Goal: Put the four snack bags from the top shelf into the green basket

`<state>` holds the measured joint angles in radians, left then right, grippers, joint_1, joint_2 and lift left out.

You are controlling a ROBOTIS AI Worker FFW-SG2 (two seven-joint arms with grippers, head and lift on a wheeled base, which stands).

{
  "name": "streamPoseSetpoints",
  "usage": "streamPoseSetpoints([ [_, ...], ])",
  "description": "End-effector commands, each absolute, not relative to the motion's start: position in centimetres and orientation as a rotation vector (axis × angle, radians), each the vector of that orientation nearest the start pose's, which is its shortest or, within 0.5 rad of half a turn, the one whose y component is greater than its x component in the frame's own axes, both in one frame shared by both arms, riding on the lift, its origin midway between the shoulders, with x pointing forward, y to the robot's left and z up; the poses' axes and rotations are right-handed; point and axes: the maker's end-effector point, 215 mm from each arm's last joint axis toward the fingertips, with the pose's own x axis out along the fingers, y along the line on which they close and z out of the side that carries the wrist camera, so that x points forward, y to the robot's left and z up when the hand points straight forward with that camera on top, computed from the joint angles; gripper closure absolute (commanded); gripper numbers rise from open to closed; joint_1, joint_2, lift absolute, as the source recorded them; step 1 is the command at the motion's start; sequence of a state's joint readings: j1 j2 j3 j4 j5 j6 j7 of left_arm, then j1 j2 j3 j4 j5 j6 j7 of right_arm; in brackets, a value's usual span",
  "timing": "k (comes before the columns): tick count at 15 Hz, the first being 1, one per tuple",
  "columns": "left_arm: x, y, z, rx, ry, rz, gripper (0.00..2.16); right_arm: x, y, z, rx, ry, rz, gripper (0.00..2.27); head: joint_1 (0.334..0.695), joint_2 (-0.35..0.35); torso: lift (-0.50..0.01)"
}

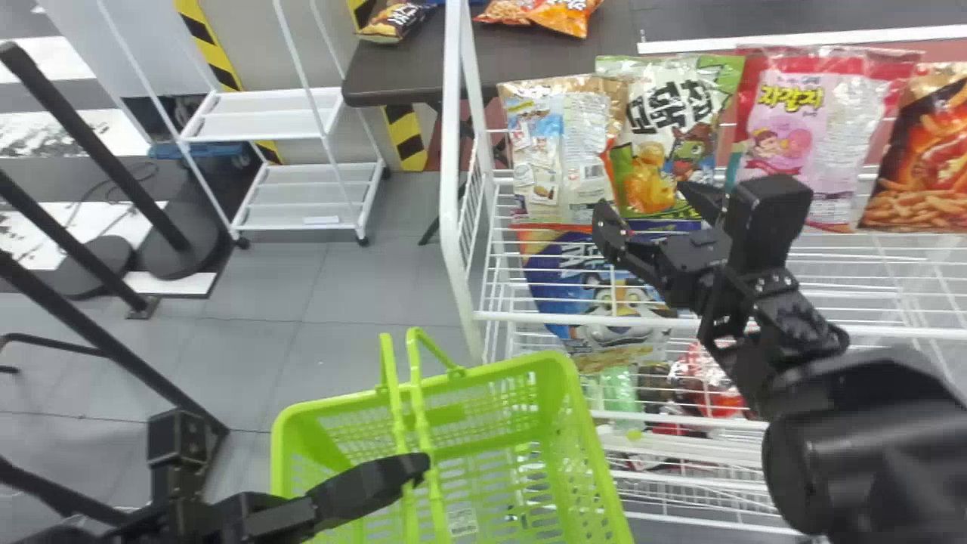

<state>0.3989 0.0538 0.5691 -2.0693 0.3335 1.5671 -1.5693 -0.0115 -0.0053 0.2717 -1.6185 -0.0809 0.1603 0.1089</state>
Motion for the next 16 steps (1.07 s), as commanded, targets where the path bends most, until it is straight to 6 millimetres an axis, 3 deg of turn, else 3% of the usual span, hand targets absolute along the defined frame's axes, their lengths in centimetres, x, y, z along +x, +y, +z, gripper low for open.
streamPoseSetpoints([
  [1,25.0,20.0,-35.2,-1.283,0.713,-0.979,2.14,59.3,-3.0,-35.7,0.063,0.124,0.41,0.1,0.695,0.207,0.0],
  [6,25.1,20.1,-35.2,-1.285,0.712,-0.979,2.14,63.4,-1.4,-37.2,0.072,0.177,0.453,0.1,0.695,0.232,0.0],
  [10,25.3,20.0,-35.3,-1.291,0.712,-0.981,2.14,65.3,-1.2,-37.9,0.068,0.185,0.489,0.22,0.695,0.234,0.0],
  [11,25.3,20.0,-35.3,-1.291,0.712,-0.982,2.14,65.7,-1.0,-38.4,0.068,0.2,0.511,0.4,0.695,0.234,0.0],
  [13,25.3,19.8,-35.3,-1.293,0.715,-0.986,2.14,65.8,-0.8,-39.0,0.074,0.226,0.541,1.05,0.695,0.234,0.0],
  [15,25.4,19.8,-35.3,-1.293,0.715,-0.986,2.14,65.9,-0.6,-38.6,0.101,0.23,0.562,2.0,0.695,0.233,0.0],
  [16,25.4,19.8,-35.3,-1.293,0.715,-0.986,2.14,65.8,-0.6,-38.6,0.101,0.229,0.566,2.14,0.695,0.234,0.0],
])
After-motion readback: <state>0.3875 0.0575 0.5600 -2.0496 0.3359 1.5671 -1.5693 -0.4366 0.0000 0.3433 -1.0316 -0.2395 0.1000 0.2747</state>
